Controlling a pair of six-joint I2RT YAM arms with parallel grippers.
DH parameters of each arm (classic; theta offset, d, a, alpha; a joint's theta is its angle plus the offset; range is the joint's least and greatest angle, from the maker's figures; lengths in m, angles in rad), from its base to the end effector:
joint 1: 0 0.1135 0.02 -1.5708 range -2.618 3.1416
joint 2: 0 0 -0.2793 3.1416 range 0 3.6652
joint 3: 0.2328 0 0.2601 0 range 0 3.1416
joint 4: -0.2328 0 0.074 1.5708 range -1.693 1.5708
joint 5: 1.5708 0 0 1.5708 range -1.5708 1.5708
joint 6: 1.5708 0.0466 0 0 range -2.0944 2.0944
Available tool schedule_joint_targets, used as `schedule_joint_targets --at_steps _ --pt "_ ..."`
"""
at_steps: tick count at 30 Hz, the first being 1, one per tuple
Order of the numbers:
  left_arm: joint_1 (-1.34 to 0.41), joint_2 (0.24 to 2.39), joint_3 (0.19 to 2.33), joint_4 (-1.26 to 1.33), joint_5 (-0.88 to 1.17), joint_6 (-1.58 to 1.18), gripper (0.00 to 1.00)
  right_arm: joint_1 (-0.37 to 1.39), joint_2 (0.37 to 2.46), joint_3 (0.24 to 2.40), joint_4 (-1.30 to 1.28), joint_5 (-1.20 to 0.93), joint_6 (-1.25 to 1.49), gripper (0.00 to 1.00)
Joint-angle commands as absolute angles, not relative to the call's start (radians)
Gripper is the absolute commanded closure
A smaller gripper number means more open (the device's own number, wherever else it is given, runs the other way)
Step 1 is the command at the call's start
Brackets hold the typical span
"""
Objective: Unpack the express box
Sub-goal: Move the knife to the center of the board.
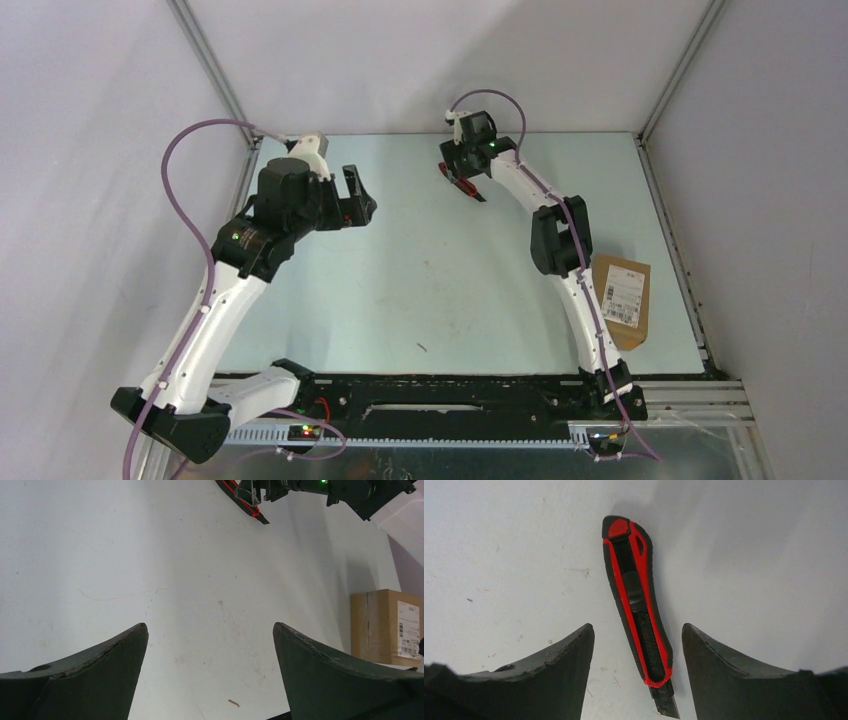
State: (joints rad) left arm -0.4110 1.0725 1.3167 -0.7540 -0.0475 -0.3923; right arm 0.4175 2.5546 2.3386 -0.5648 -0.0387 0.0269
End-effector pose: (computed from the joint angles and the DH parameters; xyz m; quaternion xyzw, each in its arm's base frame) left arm 0.2051 -0.0870 0.4194 -0.0039 0.8624 -0.1789 0.4736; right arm 0.5461 0.2442 0.1877 -0.1864 0.9038 0.1022 0.3713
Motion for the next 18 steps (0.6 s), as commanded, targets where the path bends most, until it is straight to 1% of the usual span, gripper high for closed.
schedule_joint_targets --at_steps 1,3,6,9,14,16,18 --pt "-0.402 1.072 1.368 -0.732 -0.008 -0.397 0.02 0.409 2.589 2.399 -0.628 -0.062 -0.021 0.33" --pt "-0.401 1.075 1.377 -0.732 -0.008 -0.396 0.02 0.409 2.606 2.430 -0.666 -0.074 -0.033 0.35" --pt "-0.399 1.072 1.387 -0.730 -0.008 -0.394 0.02 0.405 2.626 2.458 -0.713 -0.063 -0.033 0.43" --pt "-0.396 1.072 1.392 -0.723 0.022 -0.391 0.02 0.402 2.628 2.456 -0.728 -0.044 -0.028 0.48" --pt "-0.393 1.066 1.397 -0.717 0.036 -0.391 0.02 0.407 2.630 2.446 -0.752 -0.019 -0.035 0.52" --pt "-0.393 1.061 1.396 -0.713 0.038 -0.393 0.02 0.417 2.624 2.425 -0.756 -0.004 -0.034 0.58" --pt "-0.393 1.056 1.393 -0.712 0.040 -0.394 0.02 0.429 2.603 2.390 -0.760 0.029 -0.016 0.72"
